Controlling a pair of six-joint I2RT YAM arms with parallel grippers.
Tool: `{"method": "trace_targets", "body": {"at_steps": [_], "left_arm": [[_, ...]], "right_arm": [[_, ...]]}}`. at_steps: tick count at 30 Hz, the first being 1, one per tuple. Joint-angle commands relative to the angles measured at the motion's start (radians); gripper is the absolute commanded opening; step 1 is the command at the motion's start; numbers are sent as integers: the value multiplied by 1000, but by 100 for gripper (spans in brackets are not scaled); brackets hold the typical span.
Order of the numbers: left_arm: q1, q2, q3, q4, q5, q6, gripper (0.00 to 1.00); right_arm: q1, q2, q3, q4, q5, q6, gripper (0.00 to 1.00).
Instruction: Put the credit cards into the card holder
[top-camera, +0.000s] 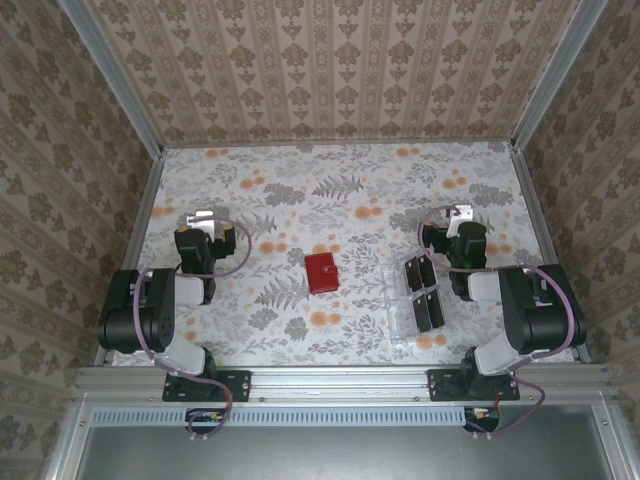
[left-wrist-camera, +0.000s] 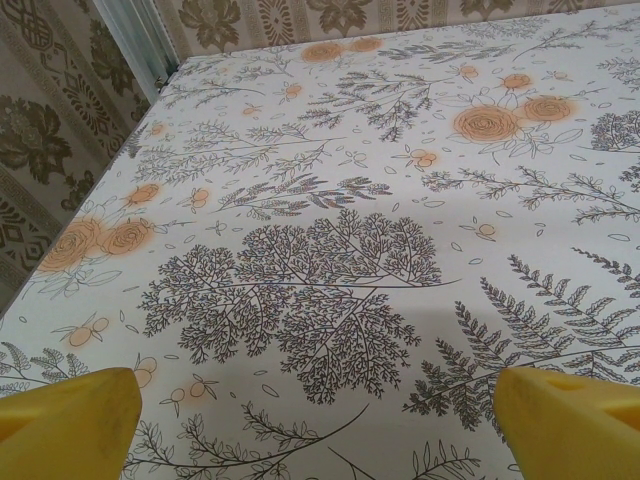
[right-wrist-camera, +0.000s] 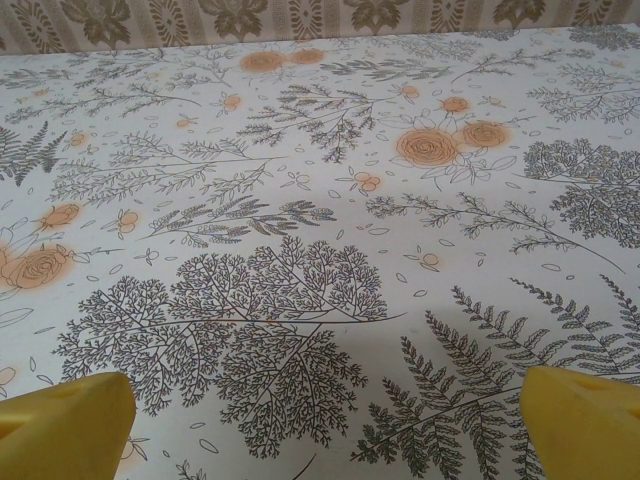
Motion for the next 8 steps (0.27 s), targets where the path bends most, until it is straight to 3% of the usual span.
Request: {"method": "trace_targets", "body": {"at_steps": [1,8], "left_arm": [[7,3,29,-6,13,-23,100],[8,3,27,-7,14,-24,100]], "right_arm": [[5,4,22,11,-7,-14,100],[5,-3,14,19,-8,-15,100]]}}
